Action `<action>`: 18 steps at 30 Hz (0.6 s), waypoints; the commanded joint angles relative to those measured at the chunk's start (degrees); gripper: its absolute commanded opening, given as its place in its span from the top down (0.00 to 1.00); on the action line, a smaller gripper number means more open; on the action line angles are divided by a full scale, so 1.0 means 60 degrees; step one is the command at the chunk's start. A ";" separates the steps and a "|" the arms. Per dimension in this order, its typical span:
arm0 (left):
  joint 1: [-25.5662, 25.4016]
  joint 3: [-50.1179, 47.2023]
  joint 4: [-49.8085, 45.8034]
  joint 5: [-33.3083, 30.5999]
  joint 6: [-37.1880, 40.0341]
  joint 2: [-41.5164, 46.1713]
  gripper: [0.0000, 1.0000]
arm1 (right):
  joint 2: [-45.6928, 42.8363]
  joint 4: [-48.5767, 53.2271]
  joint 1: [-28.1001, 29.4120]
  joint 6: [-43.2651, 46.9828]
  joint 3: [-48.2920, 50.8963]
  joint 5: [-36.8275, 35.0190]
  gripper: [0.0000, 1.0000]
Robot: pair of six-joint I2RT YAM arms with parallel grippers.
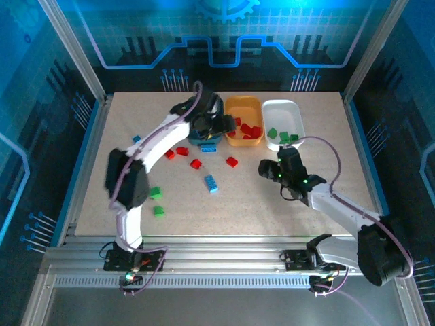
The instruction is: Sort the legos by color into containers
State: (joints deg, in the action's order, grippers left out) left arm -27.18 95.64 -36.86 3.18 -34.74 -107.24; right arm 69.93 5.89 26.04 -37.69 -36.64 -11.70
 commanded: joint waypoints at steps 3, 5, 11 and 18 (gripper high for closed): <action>0.0822 -0.4491 0.0950 -0.1511 -0.1112 0.3762 0.08 | 0.1614 0.0066 0.1621 0.1197 -0.1311 -0.0749 0.28; 0.0837 -0.5667 0.1235 -0.0973 -0.1328 0.4279 0.08 | 0.1909 0.0327 0.1752 0.1072 -0.1544 -0.1097 0.27; -0.1334 -0.6366 0.1122 -0.1748 -0.2327 0.3477 0.15 | 0.1855 0.0699 0.1464 0.0465 -0.1433 -0.2124 0.23; -0.2480 -0.4760 0.0596 -0.2461 -0.3391 0.0752 0.21 | 0.1299 0.0477 0.0593 -0.0108 -0.0789 -0.1553 0.22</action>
State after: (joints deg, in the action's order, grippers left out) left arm -41.41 62.46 -31.31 -7.18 -51.13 -98.37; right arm 79.77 8.56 31.24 -36.01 -42.89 -21.65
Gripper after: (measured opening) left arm 0.800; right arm 0.783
